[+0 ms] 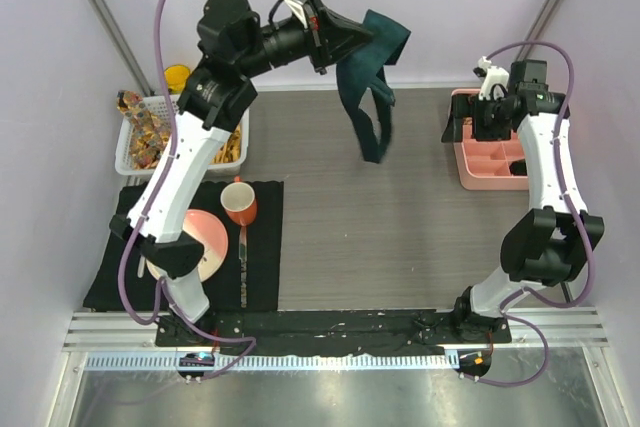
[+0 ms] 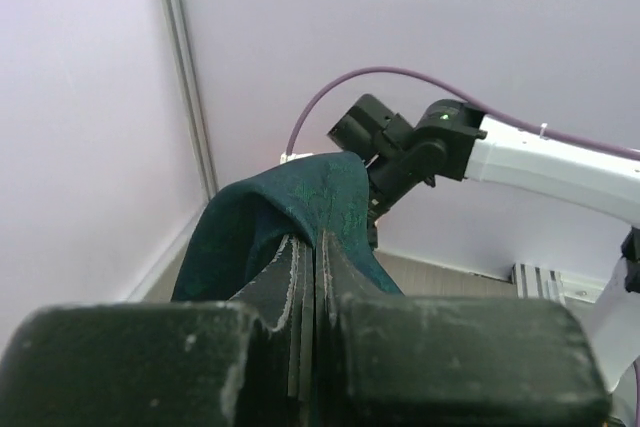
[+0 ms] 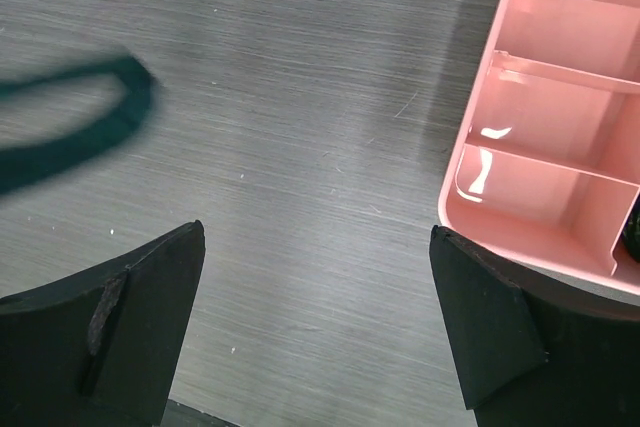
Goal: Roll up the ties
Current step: Pick up the tie from the bin, then place the tie at the center of the board.
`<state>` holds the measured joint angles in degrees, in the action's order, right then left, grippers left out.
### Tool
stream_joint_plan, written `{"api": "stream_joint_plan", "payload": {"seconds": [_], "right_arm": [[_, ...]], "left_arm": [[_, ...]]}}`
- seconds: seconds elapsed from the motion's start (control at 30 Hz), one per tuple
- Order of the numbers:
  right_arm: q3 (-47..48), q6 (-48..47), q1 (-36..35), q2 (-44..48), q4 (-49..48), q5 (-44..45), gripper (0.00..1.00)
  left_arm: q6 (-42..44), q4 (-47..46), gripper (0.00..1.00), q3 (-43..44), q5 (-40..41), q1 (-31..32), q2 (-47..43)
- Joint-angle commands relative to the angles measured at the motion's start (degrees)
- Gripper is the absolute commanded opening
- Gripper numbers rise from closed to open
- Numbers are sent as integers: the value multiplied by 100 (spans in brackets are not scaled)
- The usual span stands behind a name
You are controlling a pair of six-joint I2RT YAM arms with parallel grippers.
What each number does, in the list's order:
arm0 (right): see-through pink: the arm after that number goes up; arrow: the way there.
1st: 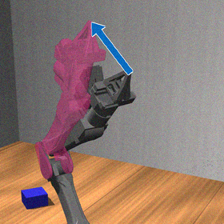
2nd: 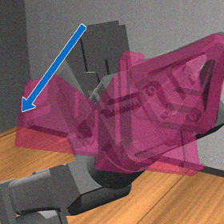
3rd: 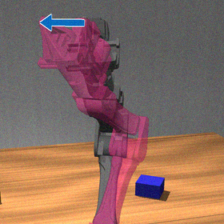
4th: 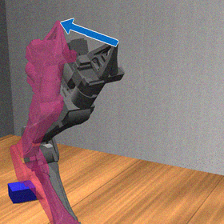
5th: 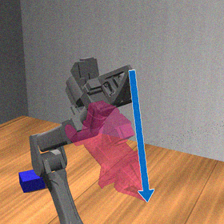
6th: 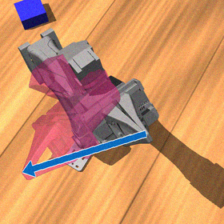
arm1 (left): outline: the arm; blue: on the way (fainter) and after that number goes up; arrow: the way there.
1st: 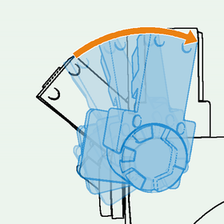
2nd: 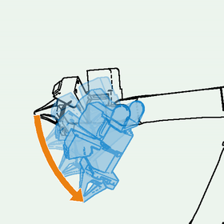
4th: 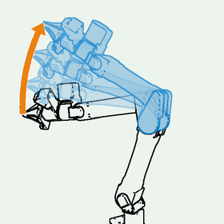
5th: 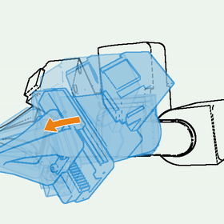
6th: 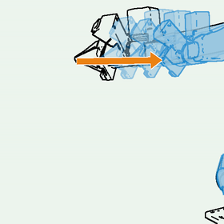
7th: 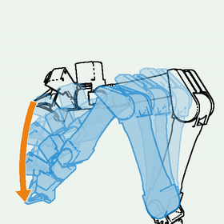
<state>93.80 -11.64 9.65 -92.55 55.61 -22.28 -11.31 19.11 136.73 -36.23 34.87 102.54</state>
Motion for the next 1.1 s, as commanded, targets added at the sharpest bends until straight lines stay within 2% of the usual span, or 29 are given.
{"api": "stream_joint_plan", "payload": {"seconds": [0.0, 0.13, 0.17, 0.33, 0.43, 0.5, 0.53, 0.6, 0.63, 0.7, 0.73, 0.8, 0.83, 0.9, 0.93, 1.0, 1.07], "right_arm": [[-107, -5, 133, 378, 98, -127, 99], [-134, -93, 213, 431, 300, -215, 99], [-134, -93, 204, 440, 327, -250, 100], [42, -146, 230, 343, 502, -364, 100], [209, -163, 283, 185, 643, -443, 99], [305, -207, 344, 115, 731, -470, 99], [323, -251, 440, 45, 845, -479, 99], [367, -426, 572, 1, 968, -496, 99], [367, -497, 738, -52, 1073, -522, 99], [437, -742, 898, -122, 1170, -532, 99], [481, -813, 1011, -227, 1284, -531, 98], [691, -1173, 1056, -342, 1469, -540, 97], [762, -1313, 1056, -447, 1713, -497, 96], [885, -1682, 1057, -509, 2022, -505, 95], [894, -1779, 1057, -527, 2093, -522, 95], [790, -1894, 978, -553, 2164, -540, 94], [562, -1903, 751, -536, 2129, -488, 92]], "left_arm": [[-206, -410, 0, -699, 230, -51, -190], [137, -163, 0, -850, 739, -77, -226], [234, -93, 0, -815, 1088, -68, -217], [1533, 154, 0, -744, 1680, 142, -313], [2454, 478, 0, -1007, 1891, 554, -454], [3018, 699, 0, -1541, 2388, 1106, -551], [3482, 716, 0, -2092, 2558, 1309, -655], [3802, 603, 0, -2718, 3127, 1925, -735], [3951, 489, 0, -3357, 3418, 2136, -736], [3935, 32, 0, -3949, 3866, 2672, -622], [4013, -178, 12, -4448, 3965, 2813, -534], [3953, -233, 29, -4786, 4054, 3087, -341], [3735, 46, 55, -4830, 3662, 2974, -340], [3479, 119, 73, -4901, 3063, 2693, -620], [3339, 75, 77, -4988, 2399, 2282, -743], [3039, 154, 88, -4946, 1885, 1859, -1007], [3038, 618, 88, -4779, 1261, 1270, -999]]}}
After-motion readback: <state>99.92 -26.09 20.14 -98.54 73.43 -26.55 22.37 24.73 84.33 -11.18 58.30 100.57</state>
